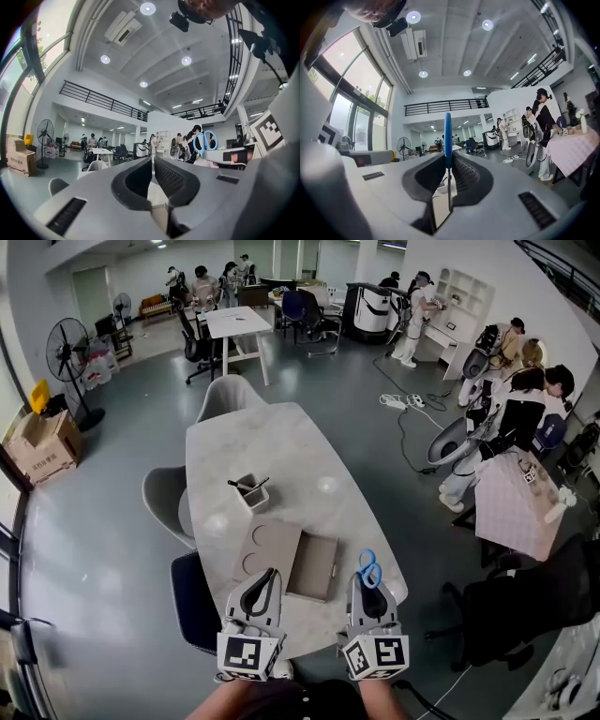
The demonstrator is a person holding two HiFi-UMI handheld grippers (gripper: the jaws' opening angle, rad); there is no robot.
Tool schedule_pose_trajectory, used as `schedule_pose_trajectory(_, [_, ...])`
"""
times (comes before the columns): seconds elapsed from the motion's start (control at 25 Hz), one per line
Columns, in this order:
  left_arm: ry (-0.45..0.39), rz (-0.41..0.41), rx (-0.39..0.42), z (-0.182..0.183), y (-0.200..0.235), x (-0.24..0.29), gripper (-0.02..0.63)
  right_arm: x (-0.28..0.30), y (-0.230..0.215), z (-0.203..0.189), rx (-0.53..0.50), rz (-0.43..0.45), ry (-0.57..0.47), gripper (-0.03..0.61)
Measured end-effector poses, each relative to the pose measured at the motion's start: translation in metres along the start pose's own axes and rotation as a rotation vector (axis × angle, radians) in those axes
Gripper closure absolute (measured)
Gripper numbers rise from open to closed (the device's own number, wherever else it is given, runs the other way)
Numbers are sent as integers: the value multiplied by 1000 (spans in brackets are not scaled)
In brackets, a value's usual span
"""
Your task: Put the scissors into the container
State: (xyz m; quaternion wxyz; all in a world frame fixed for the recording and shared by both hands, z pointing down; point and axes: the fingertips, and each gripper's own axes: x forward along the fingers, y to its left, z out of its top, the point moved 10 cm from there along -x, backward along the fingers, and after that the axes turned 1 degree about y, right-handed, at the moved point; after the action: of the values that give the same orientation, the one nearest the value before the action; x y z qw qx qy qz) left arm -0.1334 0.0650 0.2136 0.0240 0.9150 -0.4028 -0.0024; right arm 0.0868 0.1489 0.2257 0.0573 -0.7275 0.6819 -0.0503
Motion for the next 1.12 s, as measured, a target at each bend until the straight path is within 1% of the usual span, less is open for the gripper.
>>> schedule_pose_trajectory(0.16, [16,-8,-11,-1,6,14,584,14,-2,-2,5,-2,16,545])
schedule_pose_trajectory(0.32, [45,3,-25,-8,5,22,584,26,-11,-6,20,8,40,545])
schedule_pose_trajectory(0.48, [14,38,-29,-8,5,33,584,41,-19,-3,25,45,50,545])
schedule_pose_trajectory(0.56, [15,57,-33,-11,2,37,584,47,-24,-4,24,65,62,545])
schedule_pose_trajectory(0.76, [59,65,-51,-12,-7,47,584,61,-38,-9,33,103,94,545])
schedule_pose_trajectory(0.84, [57,84,-49,-19,-8,51,584,66,-44,-14,41,110,110,545])
schedule_pose_trajectory(0.96, [86,91,-59,-27,-12,53,584,70,-50,-24,45,120,138,545])
schedule_pose_trajectory(1.12, [123,93,-74,-38,-15,56,584,79,-55,-38,16,144,164,545])
